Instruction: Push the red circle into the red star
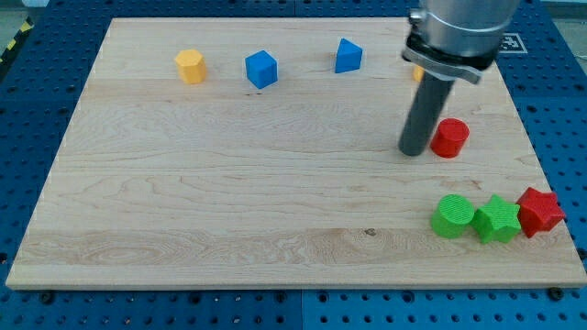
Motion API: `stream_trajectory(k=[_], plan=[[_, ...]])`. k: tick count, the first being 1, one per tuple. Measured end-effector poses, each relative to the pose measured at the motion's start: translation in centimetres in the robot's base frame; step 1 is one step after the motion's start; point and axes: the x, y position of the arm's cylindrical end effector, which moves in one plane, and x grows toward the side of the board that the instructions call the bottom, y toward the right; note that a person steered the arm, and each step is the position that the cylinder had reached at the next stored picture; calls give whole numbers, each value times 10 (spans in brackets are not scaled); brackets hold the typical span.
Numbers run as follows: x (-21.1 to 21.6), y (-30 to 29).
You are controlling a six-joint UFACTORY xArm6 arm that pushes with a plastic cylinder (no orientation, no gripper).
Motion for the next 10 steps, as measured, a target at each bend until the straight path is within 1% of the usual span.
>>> stream_trajectory(k=[1,2,3,4,5,6,7,9,10], plan=[[-21,4],[-4,62],[44,104],[51,103],[10,95],[-12,127],[11,166],[50,163],[35,163]])
